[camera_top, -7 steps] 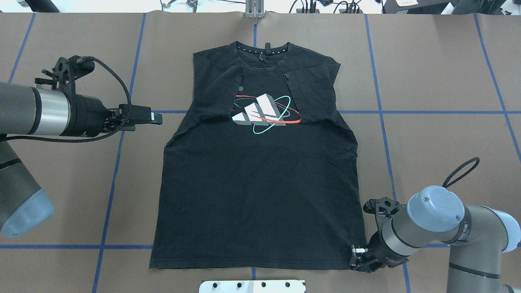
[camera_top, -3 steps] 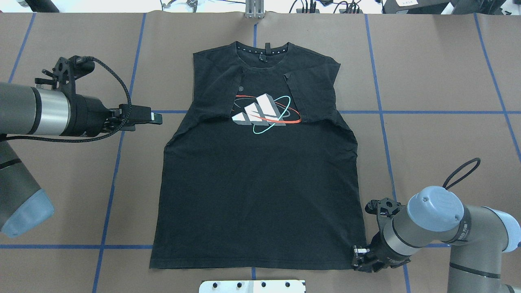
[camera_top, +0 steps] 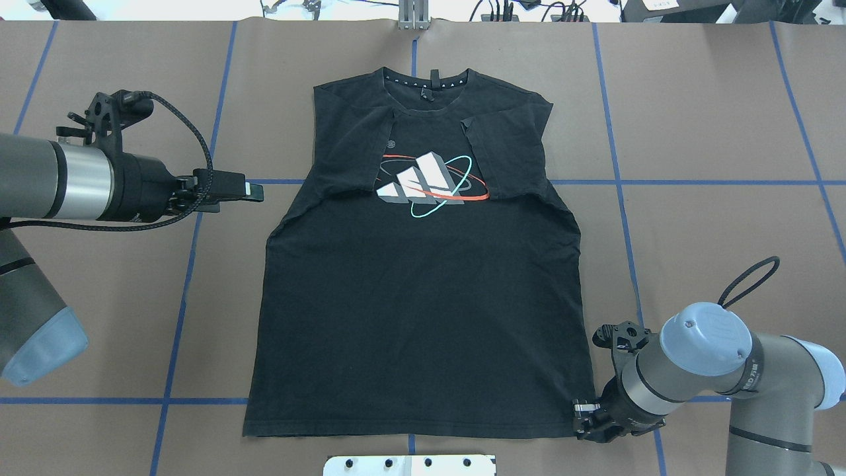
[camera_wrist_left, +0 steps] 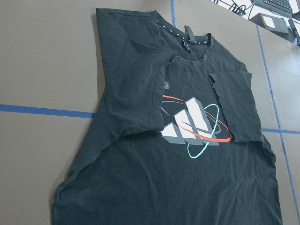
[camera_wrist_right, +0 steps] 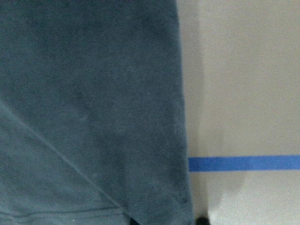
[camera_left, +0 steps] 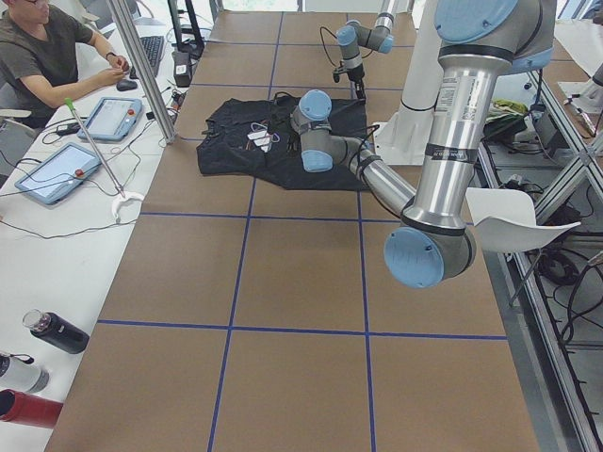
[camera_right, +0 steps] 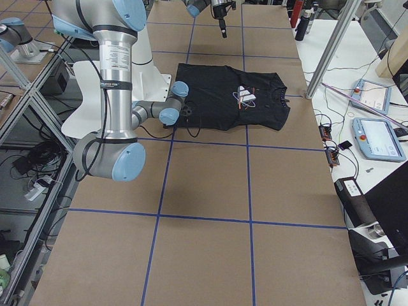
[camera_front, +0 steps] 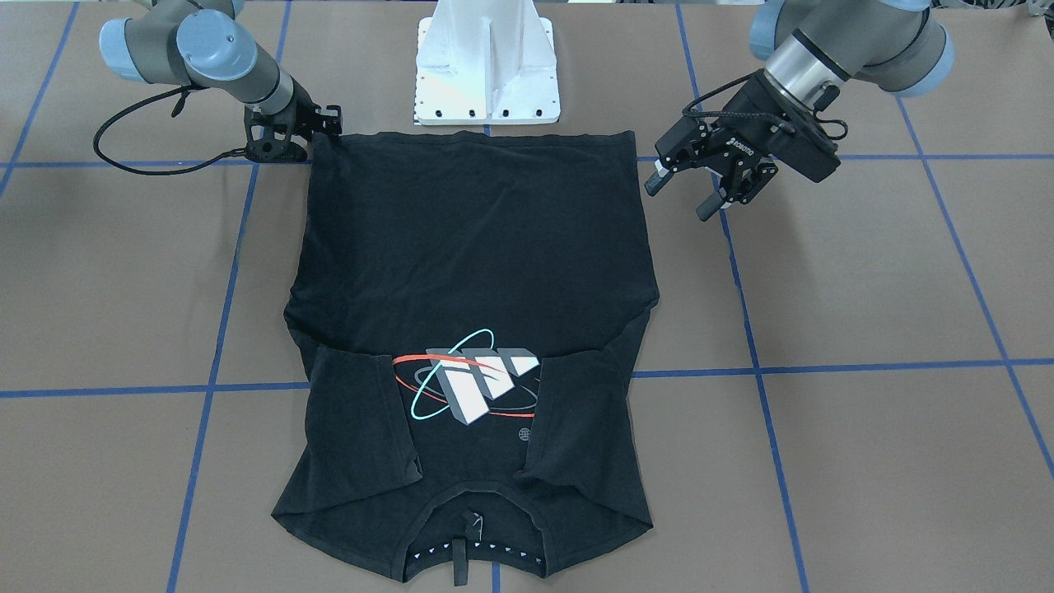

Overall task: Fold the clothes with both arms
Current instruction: 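Move the left gripper down to the other hem corner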

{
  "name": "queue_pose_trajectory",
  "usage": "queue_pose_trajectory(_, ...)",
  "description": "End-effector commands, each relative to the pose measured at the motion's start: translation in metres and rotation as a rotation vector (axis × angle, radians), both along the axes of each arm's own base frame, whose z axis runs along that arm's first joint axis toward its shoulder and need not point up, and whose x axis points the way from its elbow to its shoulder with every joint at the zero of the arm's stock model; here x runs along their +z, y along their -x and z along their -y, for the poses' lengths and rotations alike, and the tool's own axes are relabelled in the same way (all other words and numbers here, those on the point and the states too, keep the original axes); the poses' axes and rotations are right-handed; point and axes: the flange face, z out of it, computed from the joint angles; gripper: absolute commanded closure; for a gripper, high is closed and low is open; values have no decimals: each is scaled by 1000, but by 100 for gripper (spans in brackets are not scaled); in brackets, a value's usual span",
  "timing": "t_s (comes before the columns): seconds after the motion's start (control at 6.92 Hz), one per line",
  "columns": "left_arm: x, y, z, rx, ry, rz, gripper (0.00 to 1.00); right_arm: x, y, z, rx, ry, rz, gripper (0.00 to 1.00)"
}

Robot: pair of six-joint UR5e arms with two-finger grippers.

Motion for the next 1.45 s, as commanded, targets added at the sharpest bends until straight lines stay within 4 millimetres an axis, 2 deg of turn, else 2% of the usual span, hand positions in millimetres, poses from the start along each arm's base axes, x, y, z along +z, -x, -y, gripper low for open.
queue_pose_trajectory(0.0, 0, 0, 0, -1, -1, -1, 1, -3, 0, 0, -2, -1, 8, 100)
queue_pose_trajectory(0.58, 1, 0, 0, -1, 3, 3, 1, -14, -8, 4, 12, -7, 30, 100)
queue_pose_trajectory(0.87, 18, 5, -4, -6, 28, 26, 0, -29, -16, 10, 41, -5, 53, 100)
queue_pose_trajectory(1.01, 30, 8, -14, 0, 65, 34, 1, -37, -23, 19, 69, 4, 67, 100)
queue_pose_trajectory(1.3, 62, 5, -61, 63, 158, 70, 1, -46, -29, 24, 89, 1, 84, 100)
